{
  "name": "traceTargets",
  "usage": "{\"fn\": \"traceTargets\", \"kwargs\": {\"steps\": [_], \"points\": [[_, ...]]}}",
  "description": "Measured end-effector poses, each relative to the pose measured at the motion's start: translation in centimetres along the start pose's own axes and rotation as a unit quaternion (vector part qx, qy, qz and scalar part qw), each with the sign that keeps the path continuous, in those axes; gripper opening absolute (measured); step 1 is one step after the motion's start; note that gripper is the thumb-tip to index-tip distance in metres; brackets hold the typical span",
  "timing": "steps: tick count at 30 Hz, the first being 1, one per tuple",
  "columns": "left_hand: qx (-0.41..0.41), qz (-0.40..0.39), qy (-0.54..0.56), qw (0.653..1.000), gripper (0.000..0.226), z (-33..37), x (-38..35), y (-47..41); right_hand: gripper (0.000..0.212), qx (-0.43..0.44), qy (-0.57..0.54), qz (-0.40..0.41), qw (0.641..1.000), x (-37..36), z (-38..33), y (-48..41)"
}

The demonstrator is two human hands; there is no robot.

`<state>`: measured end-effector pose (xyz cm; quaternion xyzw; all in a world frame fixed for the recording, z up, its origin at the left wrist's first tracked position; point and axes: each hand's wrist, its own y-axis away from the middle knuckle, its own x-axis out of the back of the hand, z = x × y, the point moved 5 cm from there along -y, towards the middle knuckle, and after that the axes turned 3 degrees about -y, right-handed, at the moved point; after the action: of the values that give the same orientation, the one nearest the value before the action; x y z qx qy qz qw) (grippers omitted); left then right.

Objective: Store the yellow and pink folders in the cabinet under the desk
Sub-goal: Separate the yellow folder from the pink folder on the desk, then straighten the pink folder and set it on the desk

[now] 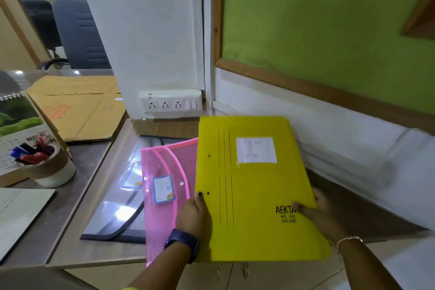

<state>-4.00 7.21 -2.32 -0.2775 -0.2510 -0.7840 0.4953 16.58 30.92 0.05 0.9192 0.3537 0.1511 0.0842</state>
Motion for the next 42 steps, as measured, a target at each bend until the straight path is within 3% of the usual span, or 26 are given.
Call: {"fn": "traceTargets", "kwargs": {"steps": [3, 6, 8, 10, 11, 12, 13, 14, 15, 17, 18, 19, 21, 24, 28, 33, 37, 42], "points": [[0.094, -0.094, -0.032, 0.991, 0.056, -1.6, -2.1, 1.4, 0.034, -0.085, 0.021, -0.009, 0.996, -0.6, 3.1, 0.7], [0.131, -0.112, -0.044, 0.984, 0.056, -1.6, -2.4, 1.9, 0.037, -0.17, -0.014, -0.022, 0.985, 0.1, 5.6, 1.9], [0.154, -0.112, -0.041, 0.981, 0.058, -1.3, -2.6, 1.8, 0.039, -0.202, -0.112, -0.023, 0.973, 1.2, 7.4, 2.8], [0.17, -0.118, -0.043, 0.977, 0.058, -0.9, -3.0, 1.7, 0.045, -0.228, -0.273, -0.013, 0.935, 1.2, 9.0, 4.0], [0.171, -0.126, -0.054, 0.976, 0.056, -0.6, -3.2, 1.9, 0.054, -0.221, -0.326, -0.04, 0.918, 0.1, 9.1, 4.6], [0.163, -0.13, -0.068, 0.976, 0.052, -0.2, -3.3, 2.1, 0.059, -0.167, -0.391, -0.092, 0.901, -1.6, 8.5, 5.1], [0.152, -0.145, -0.085, 0.974, 0.048, 0.1, -3.7, 2.2, 0.06, -0.088, -0.405, -0.088, 0.906, -2.0, 8.1, 5.4], [0.145, -0.167, -0.094, 0.971, 0.045, 0.4, -4.1, 2.4, 0.06, -0.08, -0.448, -0.129, 0.881, -3.7, 7.7, 6.3], [0.14, -0.183, -0.105, 0.967, 0.044, 0.7, -4.5, 2.8, 0.065, -0.107, -0.424, -0.118, 0.891, -5.0, 8.1, 7.1], [0.124, -0.201, -0.118, 0.965, 0.042, 0.9, -4.9, 3.5, 0.066, -0.253, -0.41, -0.089, 0.872, -7.7, 10.3, 7.7], [0.104, -0.202, -0.118, 0.967, 0.048, 0.8, -4.8, 3.9, 0.058, -0.261, -0.413, -0.026, 0.872, -7.4, 10.6, 8.1], [0.105, -0.181, -0.102, 0.973, 0.054, 0.3, -4.2, 4.1, 0.051, -0.257, -0.425, 0.024, 0.867, -7.1, 10.3, 8.2], [0.077, -0.061, -0.124, 0.987, 0.053, -1.1, -1.5, 4.2, 0.048, -0.266, -0.408, 0.096, 0.868, -7.2, 10.0, 7.7], [0.114, 0.128, -0.176, 0.969, 0.034, -4.6, 3.0, 4.5, 0.045, -0.278, -0.374, 0.146, 0.873, -6.6, 9.6, 8.3], [0.232, 0.117, -0.035, 0.965, 0.058, -8.1, 4.0, 4.7, 0.045, -0.267, -0.353, 0.177, 0.879, -6.5, 9.4, 9.1], [0.251, 0.126, 0.129, 0.951, 0.044, -9.1, 5.8, 3.7, 0.047, -0.267, -0.336, 0.194, 0.882, -6.8, 9.3, 9.0], [0.203, 0.179, 0.128, 0.954, 0.04, -9.5, 9.7, 2.1, 0.047, -0.262, -0.304, 0.215, 0.89, -6.5, 9.5, 8.8], [0.224, 0.185, 0.099, 0.952, 0.041, -12.5, 12.7, -0.5, 0.046, -0.274, -0.303, 0.221, 0.886, -6.5, 9.4, 8.9]]}}
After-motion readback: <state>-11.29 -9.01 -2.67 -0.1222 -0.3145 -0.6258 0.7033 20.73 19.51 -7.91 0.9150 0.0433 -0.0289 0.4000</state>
